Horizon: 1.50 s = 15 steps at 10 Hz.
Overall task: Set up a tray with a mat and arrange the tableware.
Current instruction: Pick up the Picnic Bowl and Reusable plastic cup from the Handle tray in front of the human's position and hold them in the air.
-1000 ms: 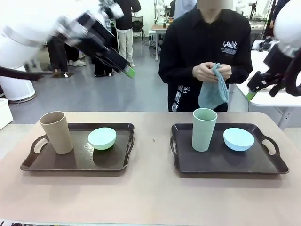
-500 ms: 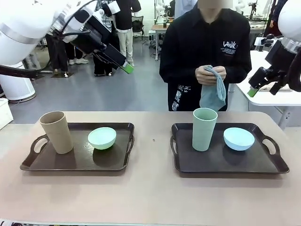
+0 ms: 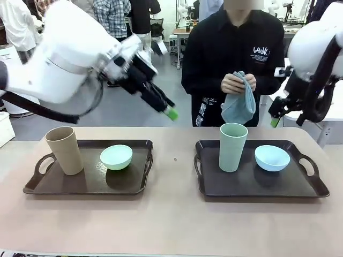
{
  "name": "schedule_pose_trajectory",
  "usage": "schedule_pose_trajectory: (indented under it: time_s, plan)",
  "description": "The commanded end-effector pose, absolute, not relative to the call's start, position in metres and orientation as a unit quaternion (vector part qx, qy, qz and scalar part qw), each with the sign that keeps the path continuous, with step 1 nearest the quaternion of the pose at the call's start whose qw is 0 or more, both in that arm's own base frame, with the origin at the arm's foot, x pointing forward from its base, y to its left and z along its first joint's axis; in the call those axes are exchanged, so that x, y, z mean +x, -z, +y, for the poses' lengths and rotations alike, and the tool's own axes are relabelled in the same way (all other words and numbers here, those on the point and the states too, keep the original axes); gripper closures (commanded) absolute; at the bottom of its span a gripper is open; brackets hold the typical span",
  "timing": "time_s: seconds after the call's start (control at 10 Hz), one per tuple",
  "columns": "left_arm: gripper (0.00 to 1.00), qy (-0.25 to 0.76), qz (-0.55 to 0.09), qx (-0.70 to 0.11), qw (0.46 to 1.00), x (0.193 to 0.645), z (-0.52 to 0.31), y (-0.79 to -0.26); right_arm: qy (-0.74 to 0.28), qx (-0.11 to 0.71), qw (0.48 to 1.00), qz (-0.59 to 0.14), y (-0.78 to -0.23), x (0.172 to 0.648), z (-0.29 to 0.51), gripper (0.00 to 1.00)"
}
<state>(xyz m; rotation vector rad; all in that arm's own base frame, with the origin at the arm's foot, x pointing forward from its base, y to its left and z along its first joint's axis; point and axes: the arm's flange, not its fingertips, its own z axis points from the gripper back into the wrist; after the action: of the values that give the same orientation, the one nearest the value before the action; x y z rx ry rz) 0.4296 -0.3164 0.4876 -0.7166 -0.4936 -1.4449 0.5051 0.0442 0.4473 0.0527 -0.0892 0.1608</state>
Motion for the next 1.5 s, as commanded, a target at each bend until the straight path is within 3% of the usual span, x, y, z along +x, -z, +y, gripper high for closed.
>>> schedule_pose_trajectory:
  time_s: [0.0, 0.1, 0.2, 0.4, 0.6, 0.9, 1.4]
  plan:
    - [0.00, 0.720, -0.214, -0.245, 0.612, 0.445, -0.353, -0.451, -0.029, -0.012, 1.000, -0.001, -0.434, 0.514, 0.043, 0.00]
    - [0.00, 0.676, -0.239, -0.233, 0.657, 0.441, -0.367, -0.453, 0.005, 0.019, 1.000, -0.011, -0.439, 0.511, 0.043, 0.00]
    - [0.00, 0.690, -0.192, -0.299, 0.630, 0.428, -0.340, -0.453, -0.057, 0.010, 0.998, -0.022, -0.427, 0.509, 0.042, 0.00]
    - [0.00, 0.705, -0.197, -0.272, 0.625, 0.430, -0.366, -0.432, -0.030, 0.009, 0.999, -0.012, -0.420, 0.510, 0.040, 0.00]
    - [0.00, 0.712, -0.265, -0.272, 0.591, 0.459, -0.380, -0.429, -0.037, 0.027, 0.998, 0.041, -0.396, 0.528, 0.032, 0.00]
    - [0.00, 0.664, -0.301, -0.248, 0.639, 0.498, -0.404, -0.417, -0.028, 0.037, 0.998, 0.039, -0.380, 0.523, 0.017, 0.00]
    - [0.00, 0.660, -0.263, -0.293, 0.640, 0.525, -0.435, -0.392, -0.061, 0.059, 0.996, 0.003, -0.368, 0.528, 0.013, 0.00]
